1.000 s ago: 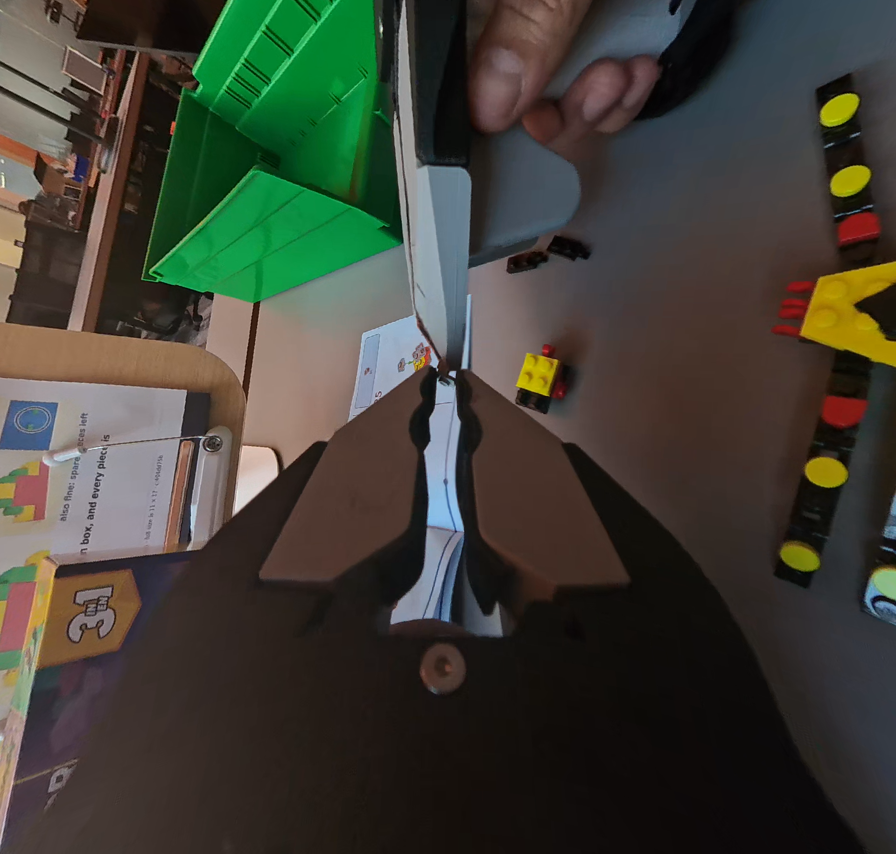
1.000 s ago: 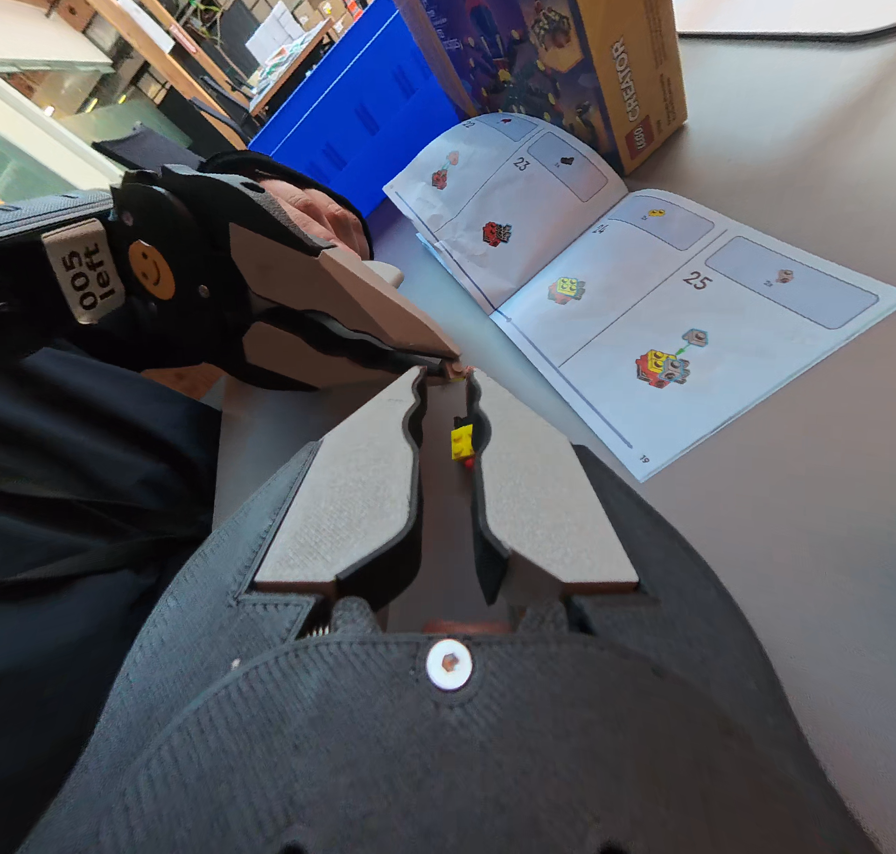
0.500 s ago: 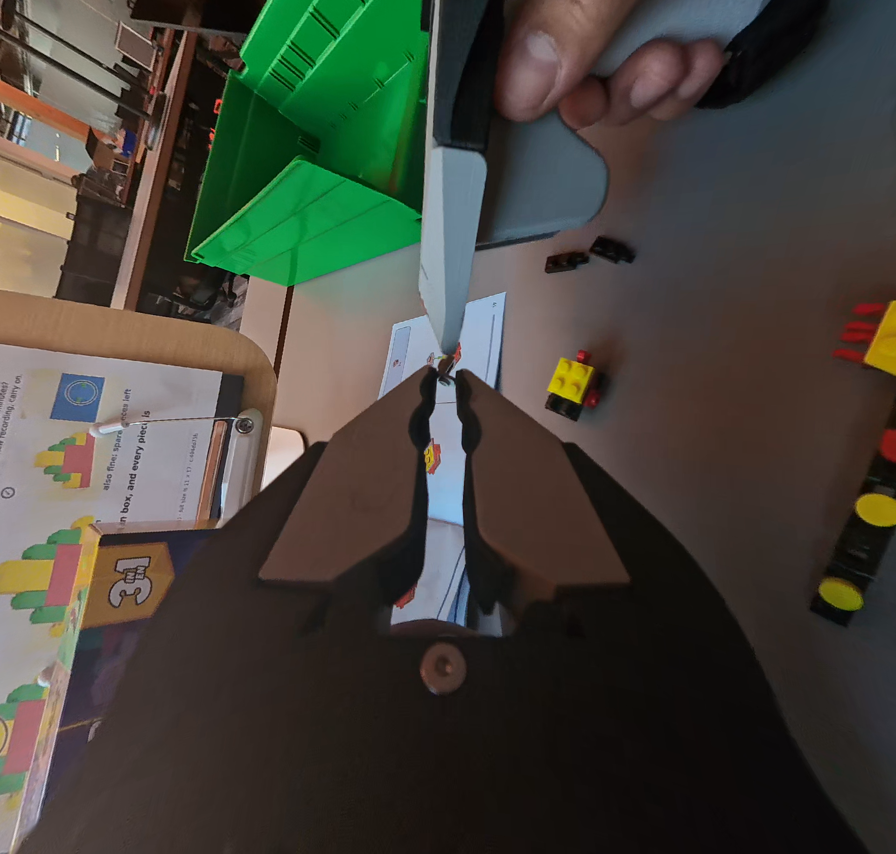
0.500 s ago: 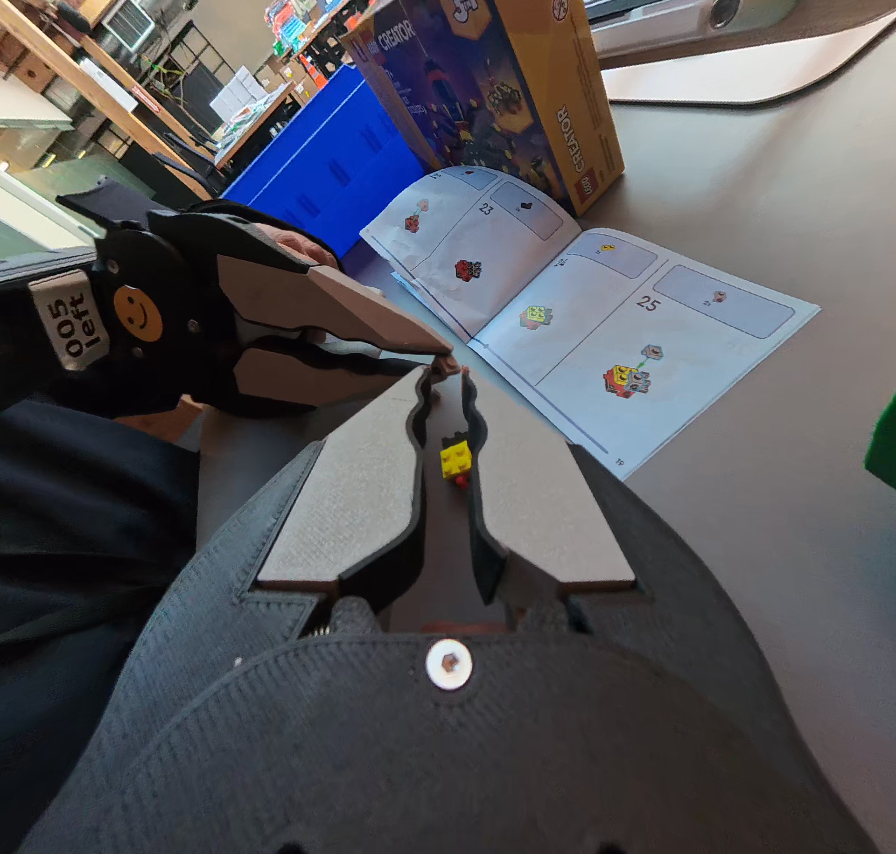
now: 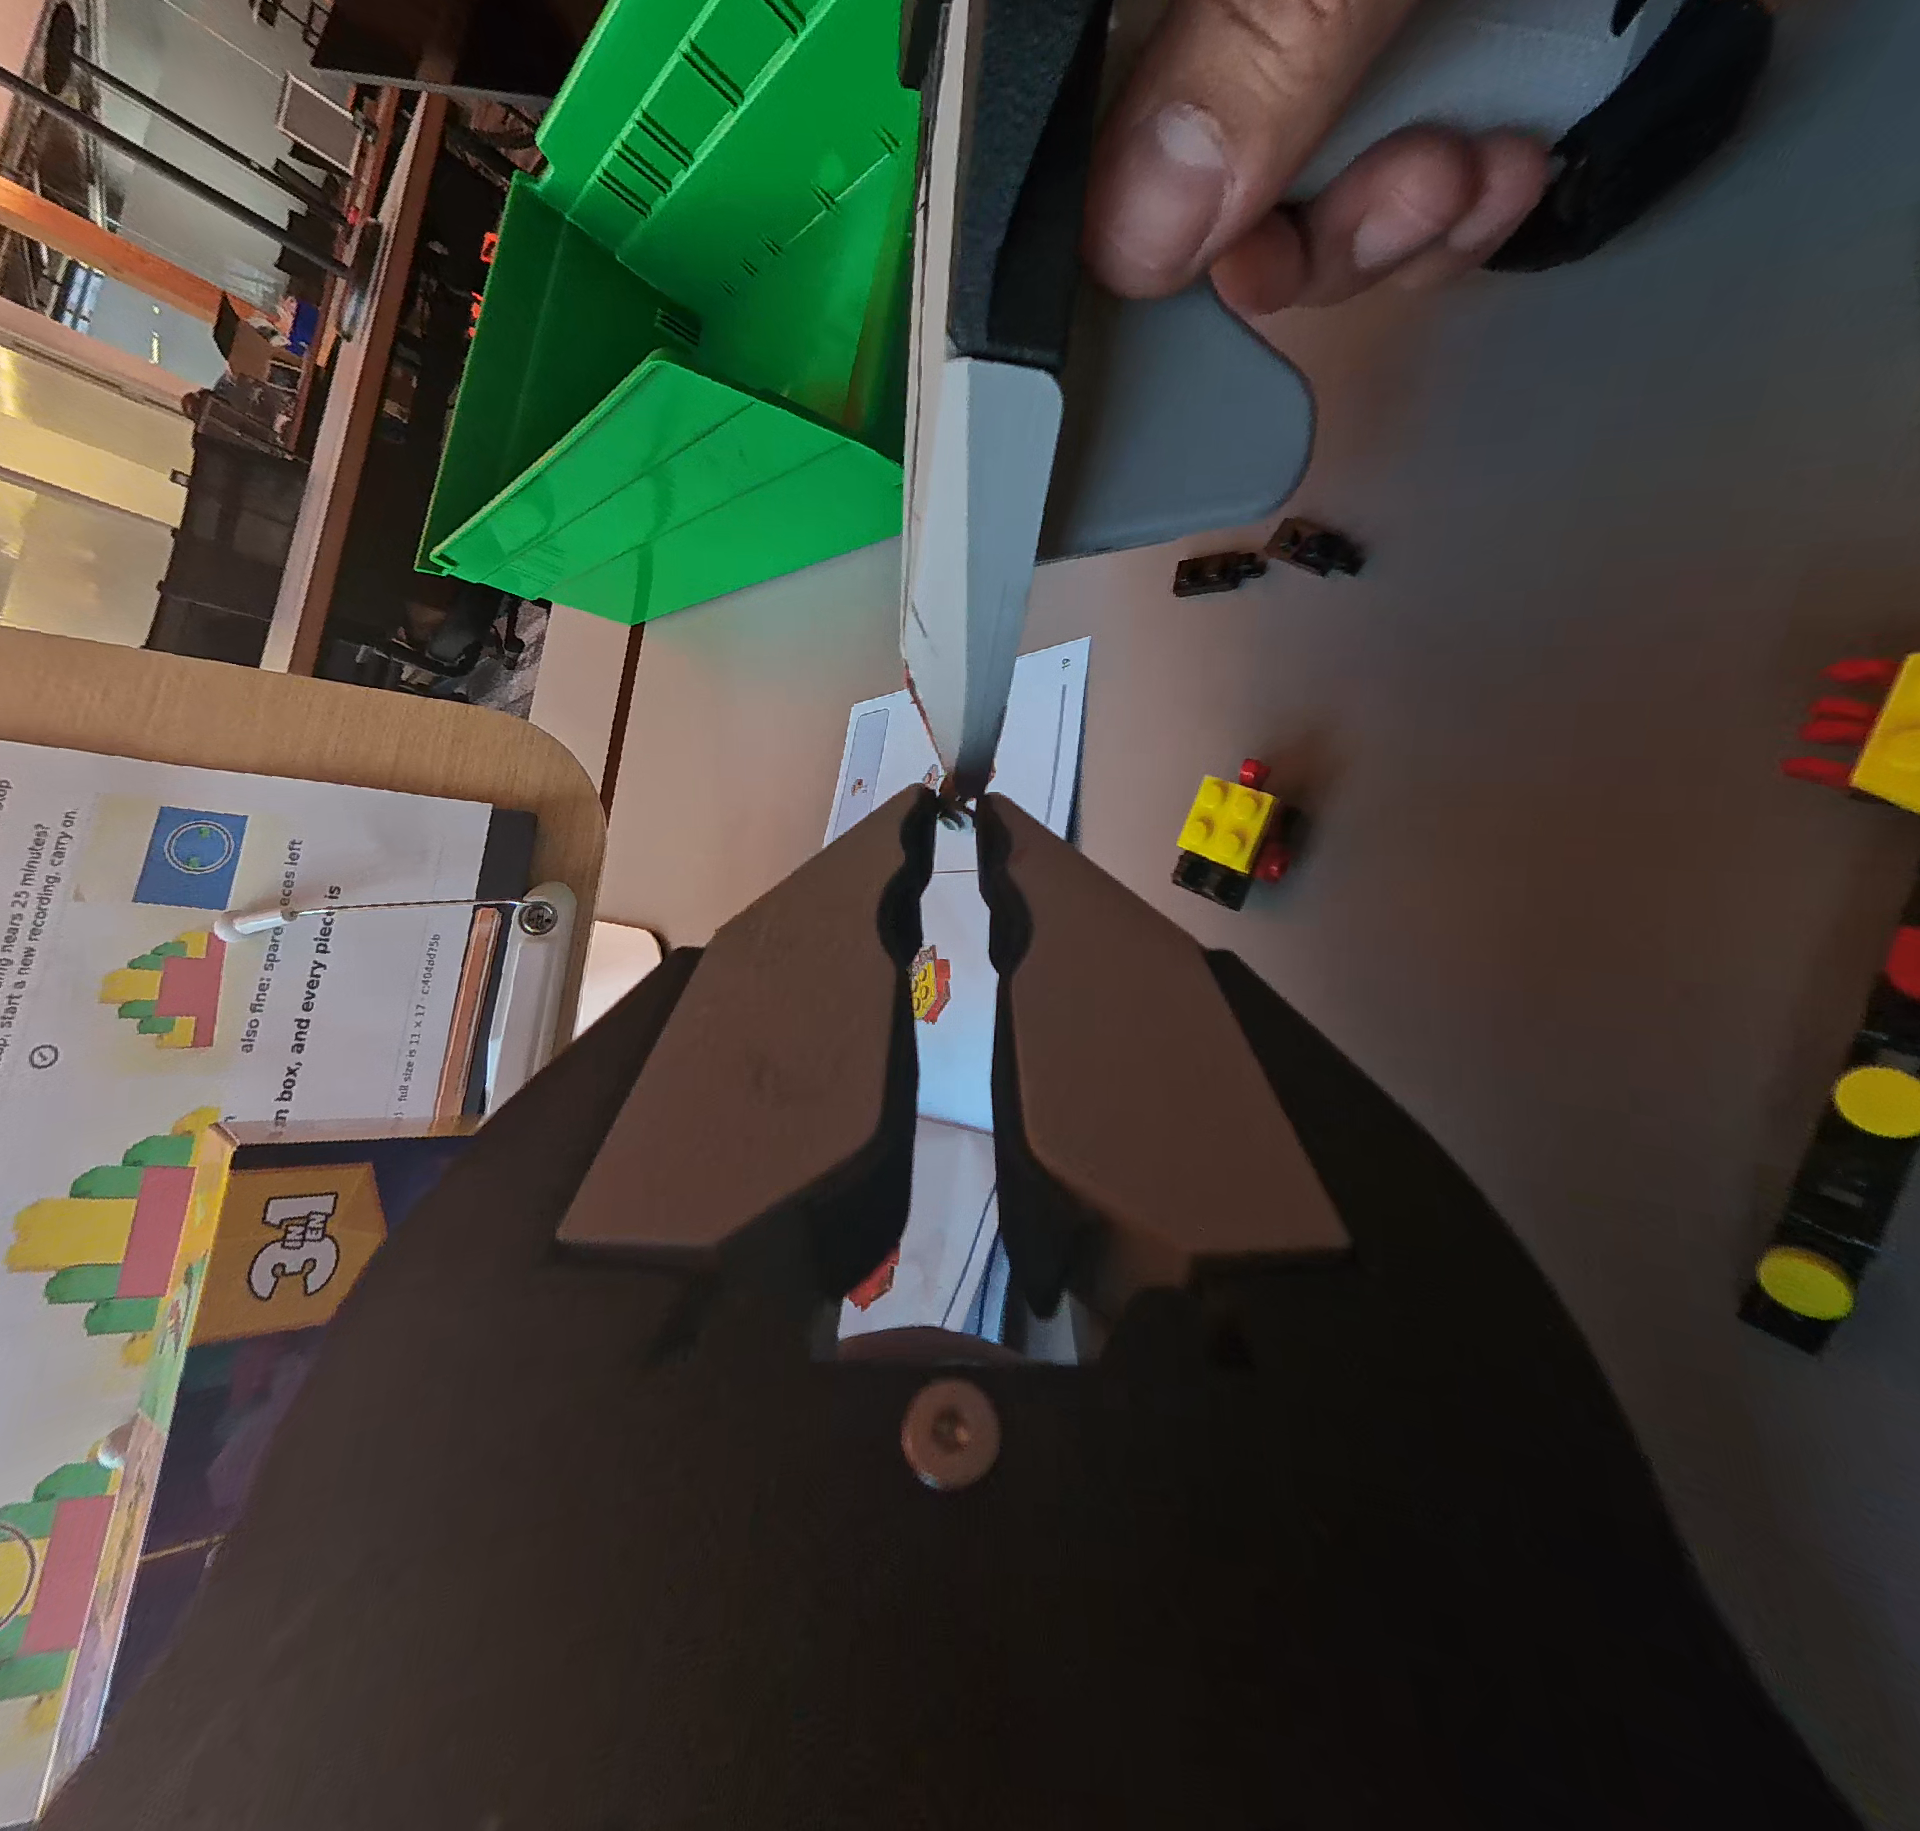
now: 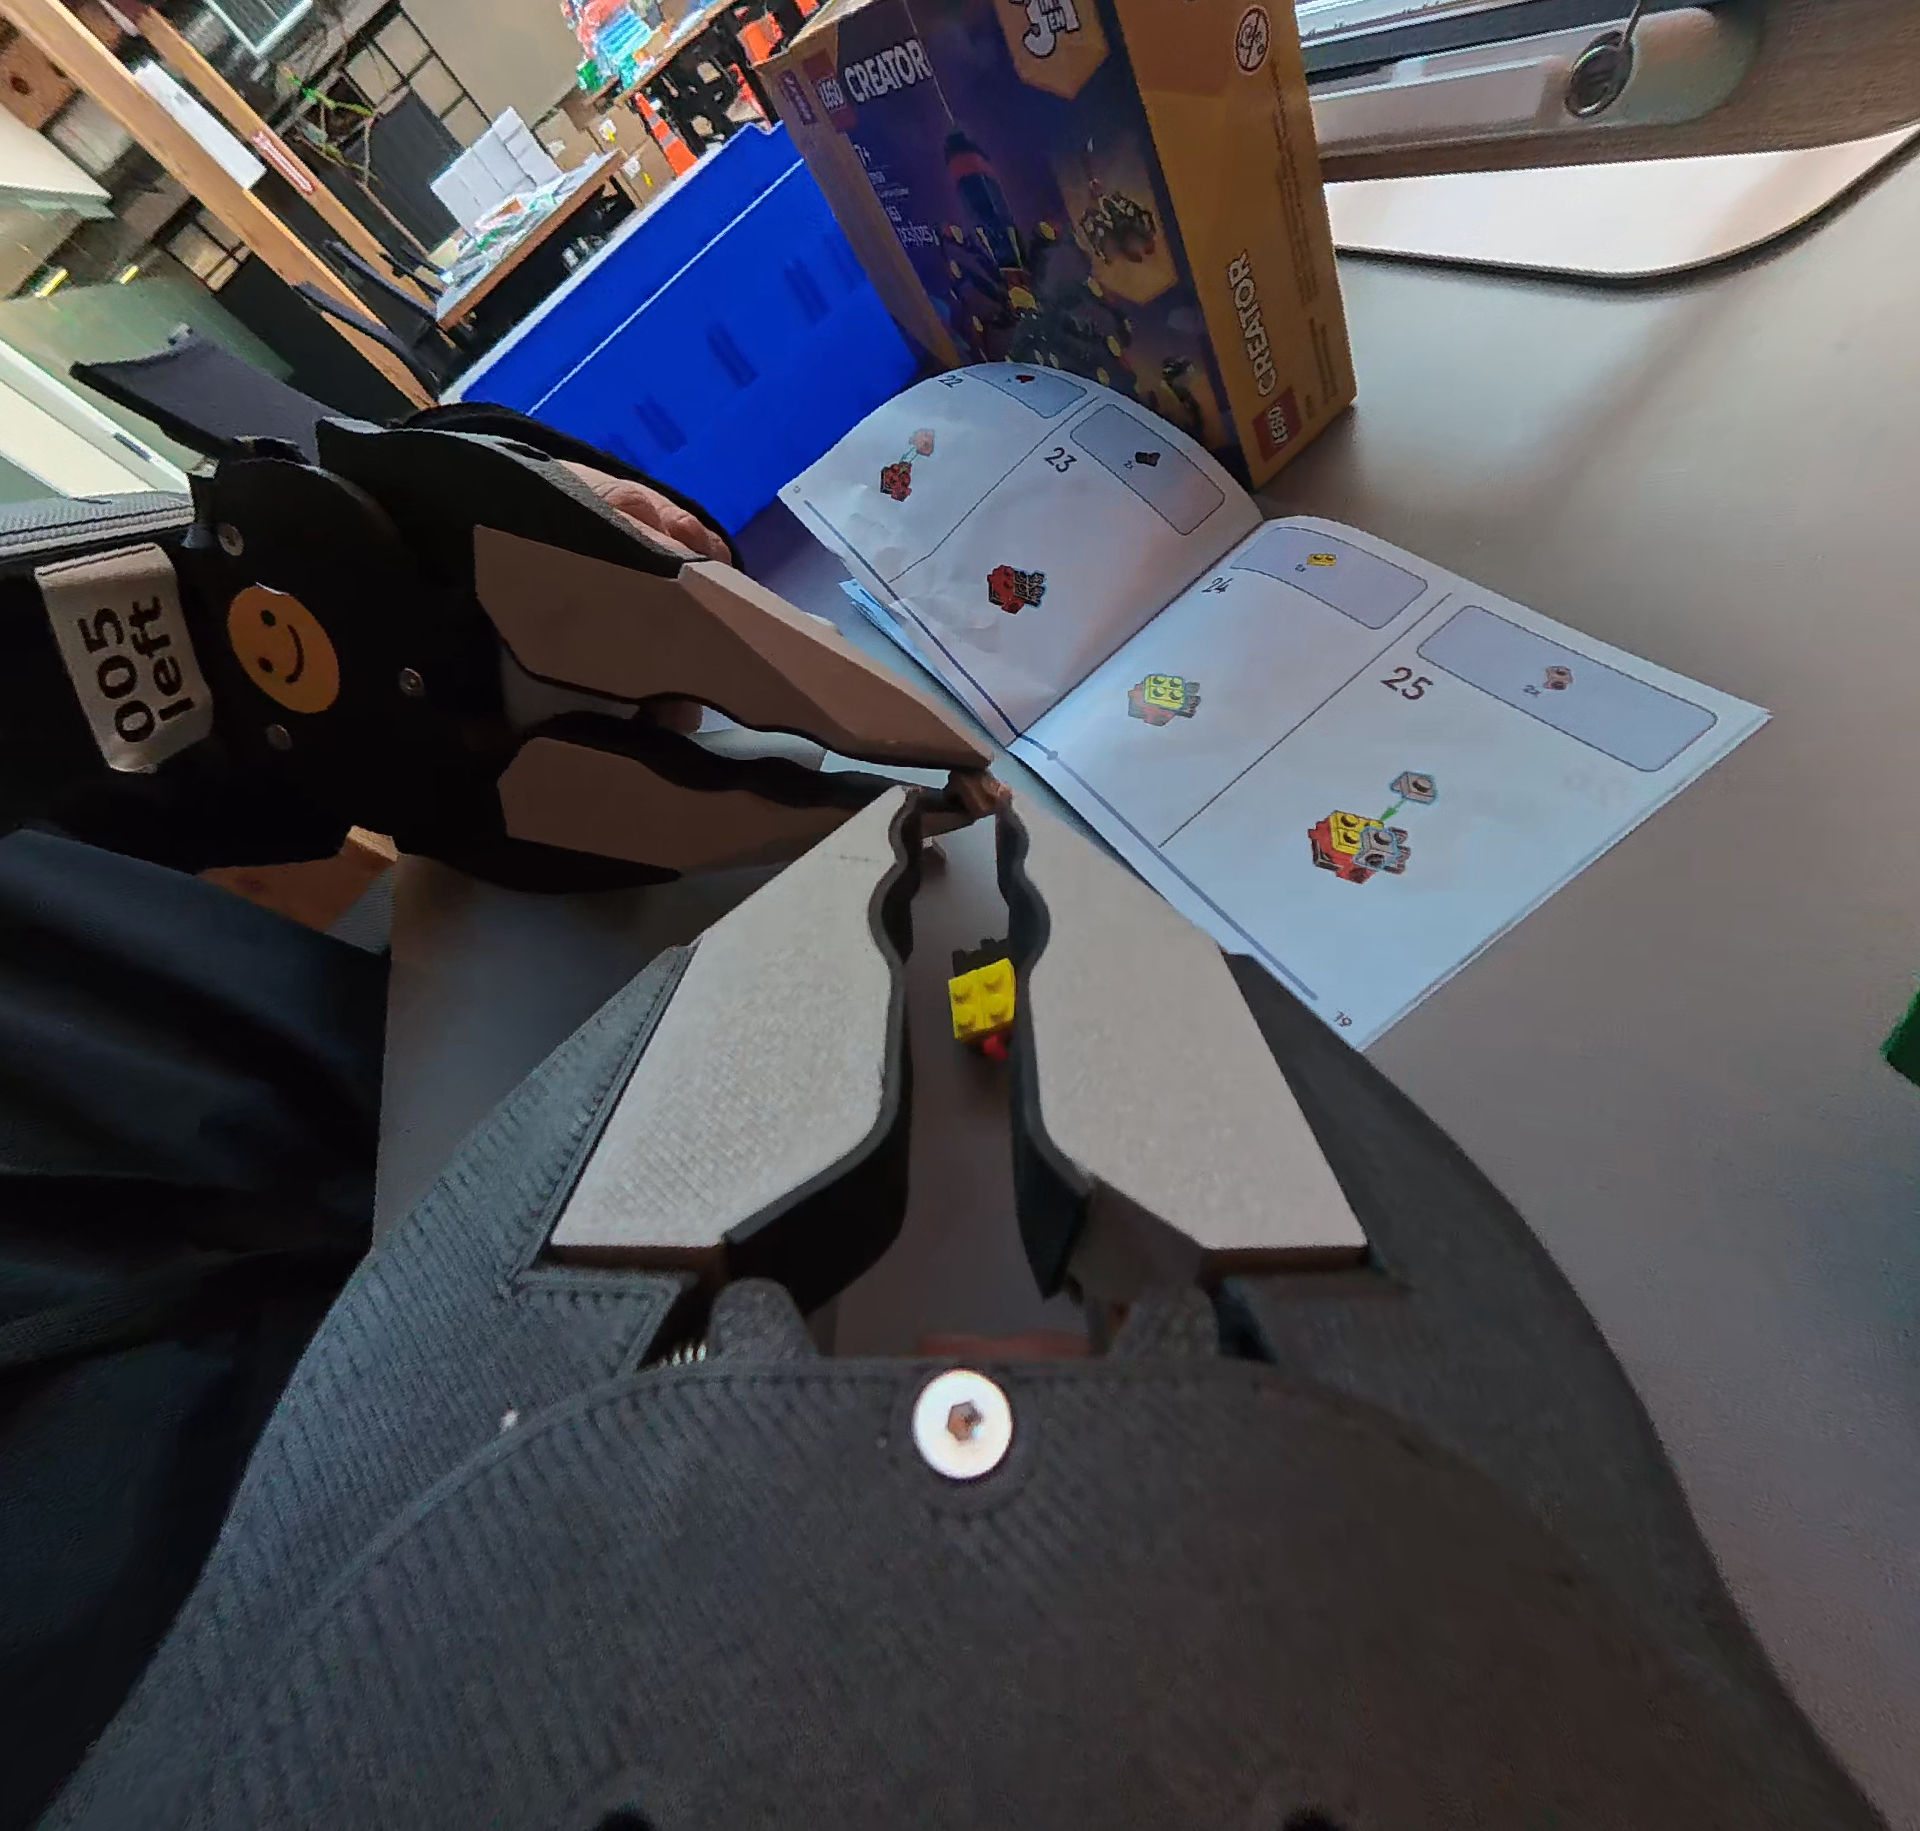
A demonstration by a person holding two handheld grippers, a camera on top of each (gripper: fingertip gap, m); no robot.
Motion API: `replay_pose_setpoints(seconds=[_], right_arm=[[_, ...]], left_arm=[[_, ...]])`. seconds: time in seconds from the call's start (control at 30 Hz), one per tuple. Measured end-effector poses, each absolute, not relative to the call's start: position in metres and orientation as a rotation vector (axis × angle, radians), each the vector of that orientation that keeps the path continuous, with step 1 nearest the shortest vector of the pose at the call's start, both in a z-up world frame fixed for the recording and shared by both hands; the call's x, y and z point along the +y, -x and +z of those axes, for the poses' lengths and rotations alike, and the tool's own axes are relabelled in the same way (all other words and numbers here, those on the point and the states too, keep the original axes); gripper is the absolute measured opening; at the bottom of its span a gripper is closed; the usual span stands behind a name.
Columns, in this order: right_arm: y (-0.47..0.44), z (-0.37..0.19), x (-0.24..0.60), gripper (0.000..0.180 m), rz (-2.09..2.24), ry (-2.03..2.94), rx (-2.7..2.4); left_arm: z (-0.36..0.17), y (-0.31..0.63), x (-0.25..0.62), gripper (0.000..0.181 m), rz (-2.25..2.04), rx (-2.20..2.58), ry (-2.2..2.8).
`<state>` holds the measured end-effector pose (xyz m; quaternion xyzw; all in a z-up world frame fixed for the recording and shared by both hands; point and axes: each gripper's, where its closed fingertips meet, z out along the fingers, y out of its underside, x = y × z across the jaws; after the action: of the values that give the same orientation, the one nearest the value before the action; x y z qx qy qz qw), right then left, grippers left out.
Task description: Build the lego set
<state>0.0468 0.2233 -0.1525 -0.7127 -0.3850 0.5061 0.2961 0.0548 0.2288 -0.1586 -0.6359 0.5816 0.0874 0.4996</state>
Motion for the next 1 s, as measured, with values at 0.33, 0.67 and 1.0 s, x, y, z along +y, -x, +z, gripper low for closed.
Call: replay_pose_setpoints(seconds=[0.33,0.67,1.0], right_arm=[[-0.046,-0.154,0.224,0.008,1.364,1.903,-1.014],[-0.048,-0.153,0.228,0.019,1.364,1.917,-0.984],[-0.052,-0.150,0.234,0.019,1.401,1.925,-0.909]], left_arm=[[-0.157,-0.059,0.226,0.003,0.182,1.402,1.526],[-0.158,-0.054,0.231,0.003,0.184,1.385,1.560],[-0.158,-0.055,0.233,0.003,0.262,1.394,1.524]])
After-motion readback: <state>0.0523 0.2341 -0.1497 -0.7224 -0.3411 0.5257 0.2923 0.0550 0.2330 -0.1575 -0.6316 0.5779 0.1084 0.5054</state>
